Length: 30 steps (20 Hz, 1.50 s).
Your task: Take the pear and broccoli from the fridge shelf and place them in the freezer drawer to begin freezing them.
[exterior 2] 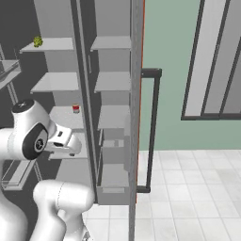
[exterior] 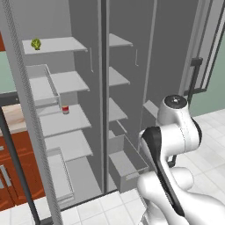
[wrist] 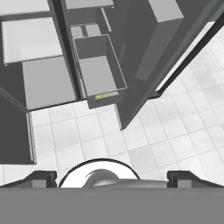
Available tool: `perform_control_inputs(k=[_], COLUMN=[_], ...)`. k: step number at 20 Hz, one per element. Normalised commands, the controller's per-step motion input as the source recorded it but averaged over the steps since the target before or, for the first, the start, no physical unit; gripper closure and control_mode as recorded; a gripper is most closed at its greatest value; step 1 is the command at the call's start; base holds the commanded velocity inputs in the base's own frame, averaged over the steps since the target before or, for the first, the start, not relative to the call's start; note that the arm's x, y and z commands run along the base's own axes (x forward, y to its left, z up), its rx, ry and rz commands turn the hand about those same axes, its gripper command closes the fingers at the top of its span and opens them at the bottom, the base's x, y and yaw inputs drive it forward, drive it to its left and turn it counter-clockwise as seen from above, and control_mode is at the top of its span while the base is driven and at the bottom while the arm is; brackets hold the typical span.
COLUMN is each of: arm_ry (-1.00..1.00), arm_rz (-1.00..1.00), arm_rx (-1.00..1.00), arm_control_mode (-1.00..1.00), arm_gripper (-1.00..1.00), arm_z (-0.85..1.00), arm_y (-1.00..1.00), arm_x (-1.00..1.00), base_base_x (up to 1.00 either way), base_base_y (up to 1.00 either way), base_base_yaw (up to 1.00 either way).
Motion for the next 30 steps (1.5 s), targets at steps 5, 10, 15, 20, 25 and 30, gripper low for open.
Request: perform_control_inputs(k=[5,10,15,20,25,30], arm_ry=[0.1,0.08,0.0,0.0,0.0,0.0], arm_rz=[0.15,0.1,0.0,0.0,0.0,0.0], arm_rx=[0.08,0.05,0.0,0.0,0.0,0.0], arm_control_mode=[-1.0,1.0,1.0,1.0,1.0,1.0], arm_gripper=[-1.0,-1.0,-1.0,-1.0,-1.0,-1.0], arm_z=[0.0,0.0,0.0,0.0,0.0,0.0], arm_y=[0.06,0.11,0.0,0.0,0.0,0.0], arm_x=[-0.15,-0.11,0.0,0.0,0.0,0.0], base_base_x=[0.0,-0.03,0.05,0.4,0.42,0.52], base_base_y=[0.0,0.32,0.68,0.15,-0.08,-0.03], base_base_yaw=[0.0,0.15,0.25,0.17,0.15,0.19])
